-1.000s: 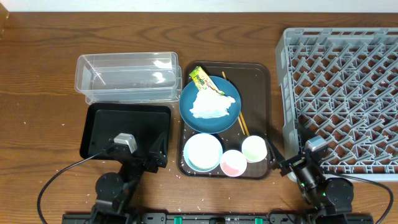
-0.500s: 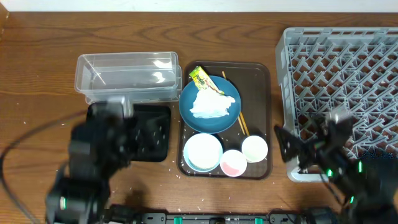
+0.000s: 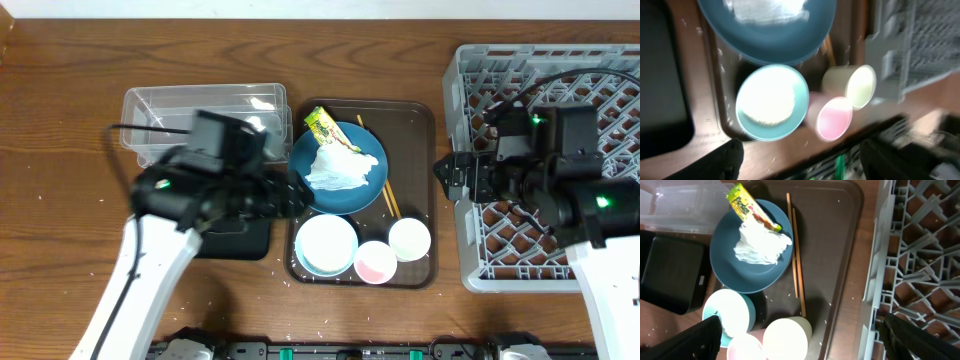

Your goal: Sort waste into correct bins and load items into the dishwasher rack

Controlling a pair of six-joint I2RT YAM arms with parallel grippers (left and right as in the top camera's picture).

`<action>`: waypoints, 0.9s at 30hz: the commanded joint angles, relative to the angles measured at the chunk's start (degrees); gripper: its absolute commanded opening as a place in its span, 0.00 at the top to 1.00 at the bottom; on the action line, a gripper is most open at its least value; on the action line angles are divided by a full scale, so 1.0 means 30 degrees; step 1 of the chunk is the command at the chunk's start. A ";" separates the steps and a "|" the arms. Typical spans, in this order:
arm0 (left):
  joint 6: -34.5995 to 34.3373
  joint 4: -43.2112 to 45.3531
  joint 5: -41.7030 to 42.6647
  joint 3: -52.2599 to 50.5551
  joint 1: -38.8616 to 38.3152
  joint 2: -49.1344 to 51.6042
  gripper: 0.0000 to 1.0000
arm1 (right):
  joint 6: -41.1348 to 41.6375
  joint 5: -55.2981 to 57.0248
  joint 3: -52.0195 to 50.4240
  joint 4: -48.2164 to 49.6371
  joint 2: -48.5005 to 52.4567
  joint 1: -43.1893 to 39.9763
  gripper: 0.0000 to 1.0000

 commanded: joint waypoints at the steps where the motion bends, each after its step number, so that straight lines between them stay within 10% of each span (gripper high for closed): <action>1: 0.0109 -0.0306 -0.2441 0.0022 -0.2455 0.0940 0.26 | -0.0007 -0.0153 0.0466 -0.0007 0.0015 -0.0109 0.01; 8: -0.1807 0.0780 -0.8495 -0.0007 -0.9049 0.3381 0.29 | 0.0393 -0.0160 0.0466 -0.0138 -0.0015 -0.0109 0.01; 19: -0.3687 0.3147 -0.8837 -0.0007 -1.2305 0.7657 0.39 | 0.0503 -0.0153 0.0466 -0.0219 -0.0015 -0.0102 0.01; 27: -0.3687 0.3213 -0.8772 0.0219 -1.1774 0.8021 0.93 | 0.0495 -0.0160 0.0466 -0.0219 -0.0007 -0.0102 0.01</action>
